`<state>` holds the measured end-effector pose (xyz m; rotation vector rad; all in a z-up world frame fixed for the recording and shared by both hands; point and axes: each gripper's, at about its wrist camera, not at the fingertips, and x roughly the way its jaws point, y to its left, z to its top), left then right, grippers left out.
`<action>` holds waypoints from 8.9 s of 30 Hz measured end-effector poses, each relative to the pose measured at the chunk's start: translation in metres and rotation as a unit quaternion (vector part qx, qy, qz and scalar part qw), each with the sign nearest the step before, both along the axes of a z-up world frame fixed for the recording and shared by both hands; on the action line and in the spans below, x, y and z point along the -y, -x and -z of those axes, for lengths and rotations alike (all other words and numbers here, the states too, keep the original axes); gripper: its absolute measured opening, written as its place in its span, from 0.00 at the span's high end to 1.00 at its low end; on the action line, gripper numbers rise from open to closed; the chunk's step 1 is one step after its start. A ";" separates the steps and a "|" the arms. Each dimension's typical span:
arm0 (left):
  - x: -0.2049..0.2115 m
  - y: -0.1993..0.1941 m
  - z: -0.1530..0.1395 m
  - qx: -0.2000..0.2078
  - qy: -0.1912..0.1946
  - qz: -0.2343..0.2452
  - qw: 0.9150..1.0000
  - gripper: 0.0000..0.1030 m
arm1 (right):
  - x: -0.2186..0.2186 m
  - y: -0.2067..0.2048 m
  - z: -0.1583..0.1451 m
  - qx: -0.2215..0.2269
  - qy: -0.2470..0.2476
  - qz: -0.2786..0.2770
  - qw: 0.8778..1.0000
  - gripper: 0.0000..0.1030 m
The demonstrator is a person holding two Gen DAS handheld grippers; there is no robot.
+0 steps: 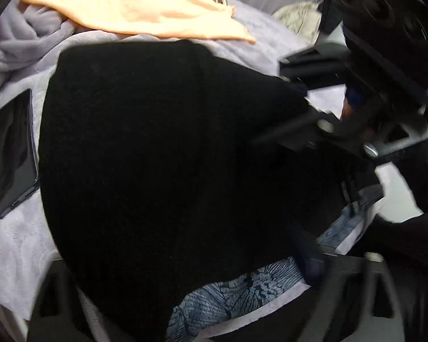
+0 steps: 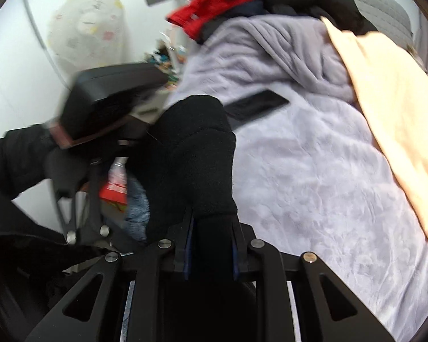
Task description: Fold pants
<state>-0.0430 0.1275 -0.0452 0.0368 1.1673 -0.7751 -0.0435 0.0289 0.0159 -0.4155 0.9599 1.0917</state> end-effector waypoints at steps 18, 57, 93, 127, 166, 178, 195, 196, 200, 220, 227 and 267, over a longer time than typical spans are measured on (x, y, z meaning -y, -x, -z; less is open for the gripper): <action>0.023 0.015 -0.024 0.039 -0.108 -0.037 0.993 0.69 | 0.118 0.065 0.009 -0.025 0.137 0.119 0.983 0.18; 0.292 0.122 -0.152 0.135 -0.116 0.126 0.976 0.78 | 0.338 0.173 -0.050 0.025 0.067 0.367 0.927 0.07; 0.235 0.082 -0.049 0.093 -0.163 -0.052 0.981 0.22 | 0.389 0.230 -0.009 -0.092 -0.160 0.420 0.888 0.07; 0.273 0.086 -0.038 0.101 -0.097 -0.035 0.990 0.01 | 0.425 0.214 -0.002 -0.091 -0.128 0.564 0.811 0.38; 0.221 0.038 -0.032 0.045 -0.099 -0.184 0.977 0.00 | 0.361 0.179 -0.034 0.056 0.005 0.543 0.838 0.18; 0.200 0.107 -0.004 0.069 -0.106 -0.174 0.977 0.00 | 0.287 0.220 0.008 0.092 0.076 0.464 0.878 0.07; 0.194 0.148 -0.037 0.112 -0.087 -0.161 0.977 0.00 | 0.295 0.251 -0.021 0.095 0.037 0.491 0.865 0.06; 0.199 0.155 -0.044 0.116 -0.073 -0.146 0.980 0.00 | 0.289 0.254 -0.025 0.105 0.031 0.485 0.868 0.06; 0.233 0.167 -0.029 0.133 -0.128 -0.100 0.978 0.00 | 0.272 0.249 -0.013 0.116 0.069 0.470 0.872 0.07; 0.235 0.162 -0.003 0.069 -0.110 -0.092 0.987 0.00 | 0.307 0.252 -0.020 0.144 0.078 0.437 0.885 0.03; 0.239 0.163 -0.007 0.072 -0.117 -0.088 0.987 0.00 | 0.327 0.186 0.000 0.069 0.058 0.400 0.912 0.03; 0.229 0.104 -0.035 0.032 -0.077 -0.053 0.995 0.00 | 0.439 0.271 0.004 -0.018 -0.109 0.512 0.852 0.00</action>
